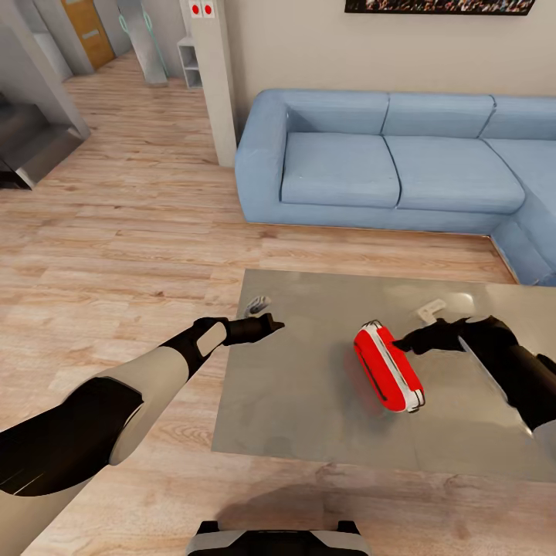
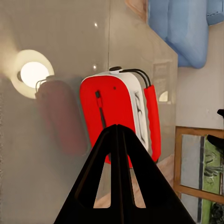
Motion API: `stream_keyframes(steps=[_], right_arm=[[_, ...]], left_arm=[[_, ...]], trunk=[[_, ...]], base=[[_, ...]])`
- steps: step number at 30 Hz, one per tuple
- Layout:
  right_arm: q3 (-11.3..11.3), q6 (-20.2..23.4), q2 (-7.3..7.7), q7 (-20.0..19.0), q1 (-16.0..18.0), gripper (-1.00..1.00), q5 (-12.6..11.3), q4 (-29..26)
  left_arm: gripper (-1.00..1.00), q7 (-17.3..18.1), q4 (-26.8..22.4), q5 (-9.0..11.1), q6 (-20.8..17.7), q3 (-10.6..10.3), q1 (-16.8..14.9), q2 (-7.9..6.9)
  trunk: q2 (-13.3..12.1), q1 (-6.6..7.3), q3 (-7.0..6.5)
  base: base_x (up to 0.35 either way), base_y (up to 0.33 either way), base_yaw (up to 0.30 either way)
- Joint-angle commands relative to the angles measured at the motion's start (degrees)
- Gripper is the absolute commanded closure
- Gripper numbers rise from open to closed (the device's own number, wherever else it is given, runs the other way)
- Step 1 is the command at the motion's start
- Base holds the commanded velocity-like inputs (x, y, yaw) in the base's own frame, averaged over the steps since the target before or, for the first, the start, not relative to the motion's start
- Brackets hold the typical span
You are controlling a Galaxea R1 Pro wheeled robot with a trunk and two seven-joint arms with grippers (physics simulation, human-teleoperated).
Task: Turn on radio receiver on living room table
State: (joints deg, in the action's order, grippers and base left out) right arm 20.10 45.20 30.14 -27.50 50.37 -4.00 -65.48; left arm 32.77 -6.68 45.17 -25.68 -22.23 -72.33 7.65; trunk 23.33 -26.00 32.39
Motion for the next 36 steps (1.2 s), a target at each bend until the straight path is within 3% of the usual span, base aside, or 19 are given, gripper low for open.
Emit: stream_keyframes(steps=[1,6,36], right_arm=[[0.0,0.4,0.41,-0.2,0.0,-1.00,-0.4,-0.5],[0.0,1.9,2.09,-0.7,0.0,-1.00,-2.3,-1.4],[-0.1,2.4,4.47,-0.5,0.0,-1.00,-3.0,-1.1]], left_arm=[[1.00,0.0,0.0,0.0,0.0,0.0,0.0,0.00],[1.00,0.0,-0.1,-0.1,-0.1,0.0,0.0,-0.10],[1.00,0.2,-1.2,-0.2,-0.8,-0.1,0.0,-0.26]], trunk=[[0.0,0.00,0.00],[0.0,0.00,0.00],[0.0,0.00,-0.56]], base=[[0.000,0.000,0.000],[-0.002,0.000,0.000],[-0.275,0.000,0.000]])
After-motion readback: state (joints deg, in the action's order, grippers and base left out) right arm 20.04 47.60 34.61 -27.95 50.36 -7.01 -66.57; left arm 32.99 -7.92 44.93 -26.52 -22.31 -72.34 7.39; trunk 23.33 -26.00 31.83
